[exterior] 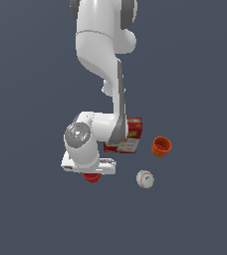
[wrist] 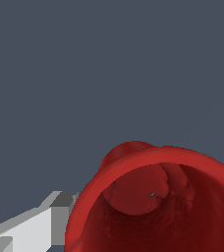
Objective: Pick up a designated object from a clutter of objects.
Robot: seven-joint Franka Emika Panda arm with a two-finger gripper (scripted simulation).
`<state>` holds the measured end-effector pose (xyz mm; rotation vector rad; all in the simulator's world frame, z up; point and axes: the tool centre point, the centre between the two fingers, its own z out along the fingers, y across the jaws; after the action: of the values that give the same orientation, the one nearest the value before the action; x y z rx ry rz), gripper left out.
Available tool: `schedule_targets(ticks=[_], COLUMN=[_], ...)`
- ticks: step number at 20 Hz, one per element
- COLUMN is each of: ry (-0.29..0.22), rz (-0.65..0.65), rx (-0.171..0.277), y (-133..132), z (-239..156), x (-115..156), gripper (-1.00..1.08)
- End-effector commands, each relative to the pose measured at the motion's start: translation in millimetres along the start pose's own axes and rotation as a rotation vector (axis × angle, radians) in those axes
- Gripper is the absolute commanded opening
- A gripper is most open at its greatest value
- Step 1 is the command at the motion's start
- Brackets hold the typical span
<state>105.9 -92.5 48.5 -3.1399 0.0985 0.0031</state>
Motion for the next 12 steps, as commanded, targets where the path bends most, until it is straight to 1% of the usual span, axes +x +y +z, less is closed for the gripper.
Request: schedule_targets(ticks=[1, 2, 12], ry=[0.002, 0.002, 0.001], rz=[0.000, 0.000, 0.000], rx=[0.000, 0.000, 0.000], y=[0.1, 0.1, 0.0], z=[1.1, 1.1, 0.8], x=[1.3, 1.3, 1.0], gripper=[1.00, -1.00, -1.00])
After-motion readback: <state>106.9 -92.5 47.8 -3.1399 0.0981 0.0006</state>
